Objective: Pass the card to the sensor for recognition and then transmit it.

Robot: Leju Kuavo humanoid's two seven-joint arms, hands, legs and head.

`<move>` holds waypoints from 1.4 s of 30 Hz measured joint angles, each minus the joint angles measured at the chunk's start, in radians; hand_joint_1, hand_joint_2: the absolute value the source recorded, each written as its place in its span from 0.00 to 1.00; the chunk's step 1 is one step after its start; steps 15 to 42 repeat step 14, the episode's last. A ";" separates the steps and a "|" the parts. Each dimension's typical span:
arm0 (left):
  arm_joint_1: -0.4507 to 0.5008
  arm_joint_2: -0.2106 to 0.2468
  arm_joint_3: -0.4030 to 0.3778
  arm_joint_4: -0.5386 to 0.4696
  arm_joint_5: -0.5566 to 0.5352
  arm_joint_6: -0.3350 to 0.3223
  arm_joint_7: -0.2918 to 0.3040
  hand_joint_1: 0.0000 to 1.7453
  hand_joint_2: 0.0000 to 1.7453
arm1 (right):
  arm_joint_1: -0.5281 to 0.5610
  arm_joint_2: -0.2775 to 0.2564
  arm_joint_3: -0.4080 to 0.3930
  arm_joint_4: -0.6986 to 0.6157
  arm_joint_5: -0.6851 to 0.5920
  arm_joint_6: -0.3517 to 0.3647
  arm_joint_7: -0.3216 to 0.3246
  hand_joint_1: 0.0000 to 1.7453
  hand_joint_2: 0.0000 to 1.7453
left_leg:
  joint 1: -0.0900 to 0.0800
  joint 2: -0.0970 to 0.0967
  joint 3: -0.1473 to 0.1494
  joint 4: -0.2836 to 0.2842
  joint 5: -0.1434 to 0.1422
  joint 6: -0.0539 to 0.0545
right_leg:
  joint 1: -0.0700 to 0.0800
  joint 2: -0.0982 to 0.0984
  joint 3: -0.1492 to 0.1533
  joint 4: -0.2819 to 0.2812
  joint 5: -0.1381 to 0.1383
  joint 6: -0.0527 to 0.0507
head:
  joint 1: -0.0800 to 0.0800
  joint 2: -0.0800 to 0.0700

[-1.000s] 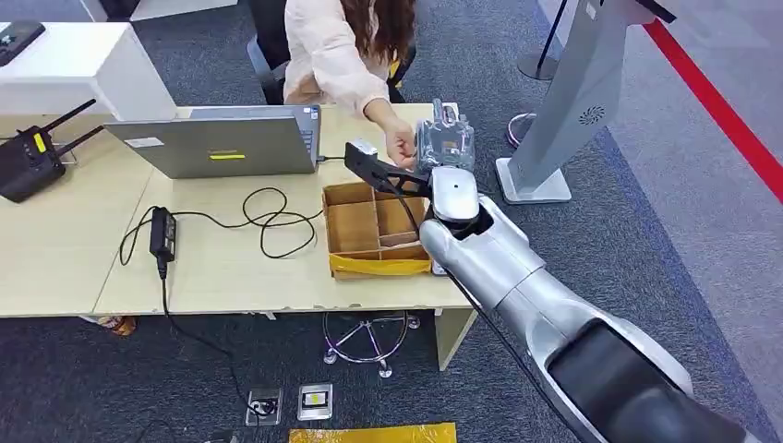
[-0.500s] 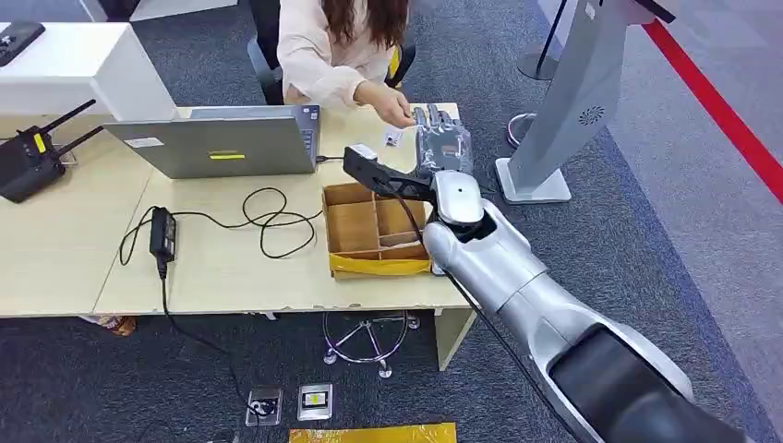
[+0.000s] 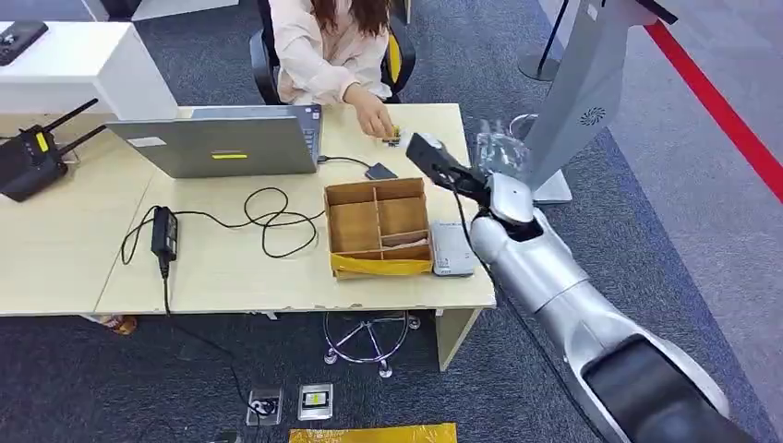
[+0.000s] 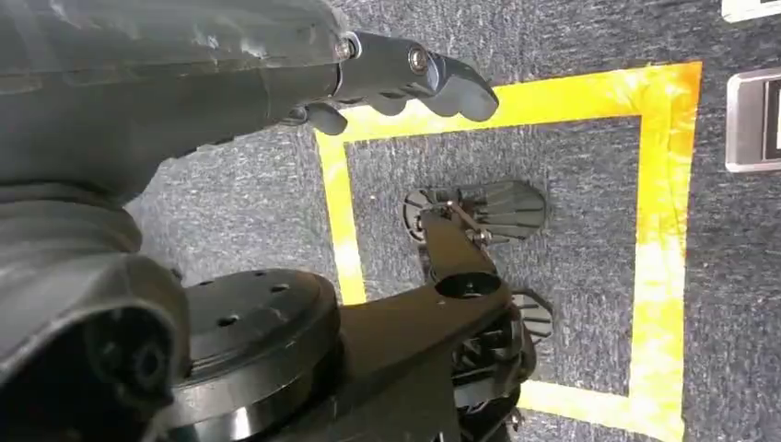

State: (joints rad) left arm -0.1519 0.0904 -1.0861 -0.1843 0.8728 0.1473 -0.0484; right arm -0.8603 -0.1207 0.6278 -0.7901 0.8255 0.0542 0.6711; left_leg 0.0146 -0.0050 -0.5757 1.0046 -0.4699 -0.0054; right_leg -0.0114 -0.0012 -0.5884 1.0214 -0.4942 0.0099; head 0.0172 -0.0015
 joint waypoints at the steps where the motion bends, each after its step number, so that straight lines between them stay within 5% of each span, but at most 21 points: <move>1: 0.003 0.000 0.000 0.000 0.000 0.000 0.000 0.00 0.00 | 0.017 -0.034 -0.022 -0.021 -0.001 0.013 0.006 0.00 0.00 | 0.000 0.000 0.000 0.000 0.000 0.000 | 0.000 0.000 0.000 0.000 0.000 0.000 | 0.000 0.000; 5: 0.011 0.003 0.000 0.000 0.007 0.002 0.000 0.00 0.00 | 0.090 -0.145 -0.115 -0.100 0.034 0.068 0.008 0.00 0.00 | -0.001 0.001 0.000 0.000 -0.001 0.001 | -0.001 0.001 0.000 0.000 0.000 0.000 | 0.000 0.000; 14: 0.031 0.005 0.000 0.001 0.028 0.005 -0.023 0.00 0.00 | 0.193 -0.252 -0.299 -0.247 0.080 0.127 0.008 0.00 0.00 | 0.000 0.002 0.000 0.000 -0.001 0.001 | 0.000 0.001 -0.001 0.000 0.000 0.000 | -0.001 0.000; 42: 0.031 0.005 0.000 0.001 0.028 0.005 -0.023 0.00 0.00 | 0.193 -0.252 -0.299 -0.247 0.080 0.127 0.008 0.00 0.00 | 0.000 0.002 0.000 0.000 -0.001 0.001 | 0.000 0.001 -0.001 0.000 0.000 0.000 | -0.001 0.000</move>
